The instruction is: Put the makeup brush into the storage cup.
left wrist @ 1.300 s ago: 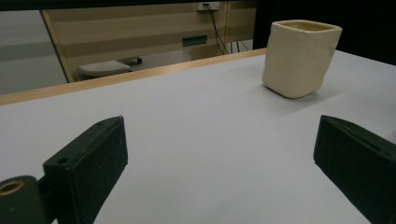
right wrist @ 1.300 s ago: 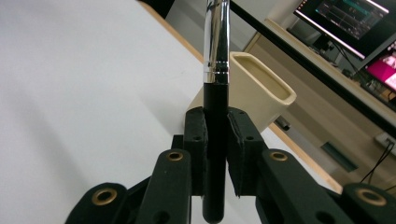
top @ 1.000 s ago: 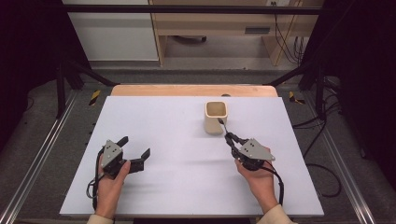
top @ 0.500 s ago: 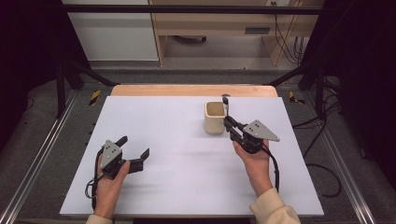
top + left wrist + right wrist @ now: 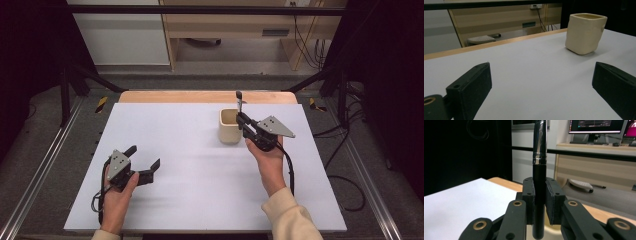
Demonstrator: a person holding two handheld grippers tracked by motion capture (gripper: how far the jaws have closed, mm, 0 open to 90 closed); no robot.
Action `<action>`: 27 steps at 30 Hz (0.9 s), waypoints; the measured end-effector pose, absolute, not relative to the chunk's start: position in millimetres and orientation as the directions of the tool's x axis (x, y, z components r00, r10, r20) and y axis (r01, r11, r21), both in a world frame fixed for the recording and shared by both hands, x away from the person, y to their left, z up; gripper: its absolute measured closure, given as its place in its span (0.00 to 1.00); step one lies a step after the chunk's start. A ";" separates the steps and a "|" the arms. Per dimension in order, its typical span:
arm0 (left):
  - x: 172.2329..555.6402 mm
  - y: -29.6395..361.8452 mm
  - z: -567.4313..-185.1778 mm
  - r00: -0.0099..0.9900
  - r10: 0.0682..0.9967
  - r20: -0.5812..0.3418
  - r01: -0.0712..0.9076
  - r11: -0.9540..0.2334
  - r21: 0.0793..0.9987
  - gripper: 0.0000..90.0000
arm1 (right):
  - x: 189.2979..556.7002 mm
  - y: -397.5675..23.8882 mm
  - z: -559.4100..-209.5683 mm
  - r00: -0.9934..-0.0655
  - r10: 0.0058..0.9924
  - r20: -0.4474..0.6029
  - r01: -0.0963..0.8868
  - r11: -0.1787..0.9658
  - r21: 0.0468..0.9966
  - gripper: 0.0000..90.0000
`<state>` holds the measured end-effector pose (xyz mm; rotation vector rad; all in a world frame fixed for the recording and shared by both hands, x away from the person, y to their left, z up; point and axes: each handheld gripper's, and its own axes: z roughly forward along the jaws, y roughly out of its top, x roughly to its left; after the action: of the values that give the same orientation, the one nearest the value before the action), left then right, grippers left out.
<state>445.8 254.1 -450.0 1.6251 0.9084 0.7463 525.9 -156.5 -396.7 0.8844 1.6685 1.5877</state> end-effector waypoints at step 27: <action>447.4 253.9 -451.2 0.515 0.857 0.006 0.182 -0.115 0.977 0.01 | 564.2 -148.5 -392.7 -0.518 0.855 0.000 -0.005 -0.003 1.000 0.88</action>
<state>447.4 253.9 -451.2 1.6117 0.9072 0.7365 564.2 -148.5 -392.7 0.8969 1.5925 1.6023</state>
